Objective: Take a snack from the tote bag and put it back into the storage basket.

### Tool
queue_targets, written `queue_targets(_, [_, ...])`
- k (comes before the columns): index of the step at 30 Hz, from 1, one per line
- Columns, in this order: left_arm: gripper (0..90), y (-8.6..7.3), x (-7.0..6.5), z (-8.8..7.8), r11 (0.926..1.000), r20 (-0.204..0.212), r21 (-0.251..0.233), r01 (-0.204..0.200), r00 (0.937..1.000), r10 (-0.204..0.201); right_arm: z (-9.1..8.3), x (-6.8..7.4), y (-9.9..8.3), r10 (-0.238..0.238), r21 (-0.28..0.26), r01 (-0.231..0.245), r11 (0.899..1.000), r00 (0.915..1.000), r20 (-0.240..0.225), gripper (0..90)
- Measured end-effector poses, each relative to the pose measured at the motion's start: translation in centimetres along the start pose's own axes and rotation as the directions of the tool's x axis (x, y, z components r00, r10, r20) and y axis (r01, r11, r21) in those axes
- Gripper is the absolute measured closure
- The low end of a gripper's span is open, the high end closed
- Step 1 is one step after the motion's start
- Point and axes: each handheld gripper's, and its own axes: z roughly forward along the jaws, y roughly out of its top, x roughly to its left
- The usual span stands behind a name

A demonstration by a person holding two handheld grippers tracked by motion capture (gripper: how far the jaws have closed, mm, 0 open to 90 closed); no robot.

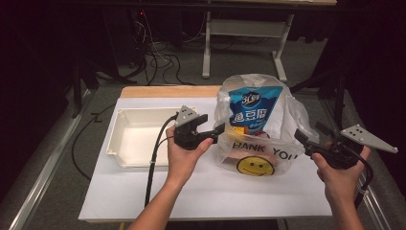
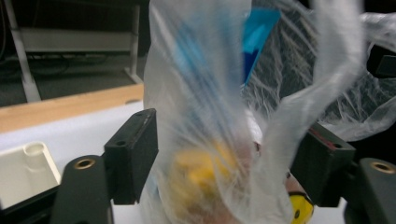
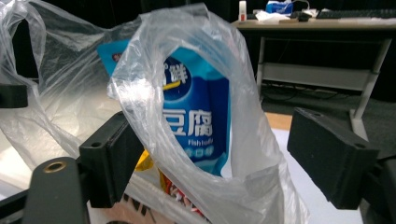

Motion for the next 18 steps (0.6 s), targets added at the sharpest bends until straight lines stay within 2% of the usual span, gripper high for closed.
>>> queue_targets(3, [26.0, 0.8, -0.1, 0.1, 0.9999, -0.015, -0.014, -0.004, 0.9999, 0.004, 0.5, 0.2, 0.9, -0.007, 0.005, 0.007, 1.0, 0.9999, 0.009, 17.0])
queue_targets(4, [23.4, 1.0, -0.1, 0.2, 0.9999, -0.016, -0.016, -0.003, 0.9999, 0.003, 1.1, 0.1, 1.4, -0.015, 0.01, 0.015, 1.0, 0.9996, 0.025, 16.3])
queue_targets(7, [22.2, 1.6, -0.2, 1.0, 0.9999, -0.042, -0.011, 0.001, 0.9991, -0.001, 2.0, -0.2, 1.9, -0.008, 0.012, 0.007, 1.0, 0.9994, 0.034, 16.4])
queue_targets(10, [30.4, 1.2, 0.2, 2.5, 0.9991, -0.069, 0.042, 0.006, 0.9976, -0.003, 3.5, -0.8, 2.2, -0.006, 0.039, 0.005, 0.999, 0.9992, 0.04, 24.1])
queue_targets(12, [47.5, 0.7, 0.7, 3.5, 0.9975, -0.083, 0.066, 0.022, 0.9964, -0.017, 4.6, -1.0, 2.1, -0.019, 0.059, 0.016, 0.998, 0.9983, 0.055, 37.4])
queue_targets(14, [60.3, 0.2, 1.5, 4.4, 0.9937, -0.08, 0.089, 0.067, 0.995, -0.06, 5.6, -1.3, 2.0, -0.036, 0.071, 0.032, 0.997, 0.9979, 0.054, 52.6])
queue_targets(15, [68.0, -0.1, 2.1, 4.9, 0.9896, -0.076, 0.108, 0.096, 0.9932, -0.088, 6.1, -1.4, 2.0, -0.044, 0.077, 0.039, 0.996, 0.9966, 0.07, 59.3])
queue_targets(17, [79.7, -0.6, 2.7, 5.5, 0.9828, -0.097, 0.135, 0.126, 0.9888, -0.113, 7.4, -2.0, 2.1, -0.038, 0.096, 0.028, 0.995, 0.9932, 0.11, 75.6])
queue_targets(18, [87.4, -0.8, 3.0, 5.8, 0.9781, -0.097, 0.149, 0.145, 0.9865, -0.132, 8.4, -2.5, 2.1, -0.04, 0.114, 0.023, 0.993, 0.9889, 0.143, 89.6])
